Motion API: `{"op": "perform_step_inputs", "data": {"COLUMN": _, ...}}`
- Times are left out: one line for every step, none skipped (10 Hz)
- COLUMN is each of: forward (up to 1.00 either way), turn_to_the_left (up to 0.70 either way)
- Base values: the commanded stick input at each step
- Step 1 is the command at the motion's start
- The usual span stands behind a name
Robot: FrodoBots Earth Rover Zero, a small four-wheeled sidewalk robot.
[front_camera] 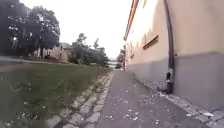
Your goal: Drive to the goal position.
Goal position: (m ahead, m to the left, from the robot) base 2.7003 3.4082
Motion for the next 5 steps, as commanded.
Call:
{"op": "perform_step_inputs", "data": {"forward": 0.44, "turn_to_the_left": 0.02}}
{"op": "perform_step_inputs", "data": {"forward": 0.44, "turn_to_the_left": 0.02}}
{"op": "perform_step_inputs", "data": {"forward": 0.44, "turn_to_the_left": 0.02}}
{"op": "perform_step_inputs", "data": {"forward": 0.44, "turn_to_the_left": 0.02}}
{"op": "perform_step_inputs", "data": {"forward": 0.44, "turn_to_the_left": 0.02}}
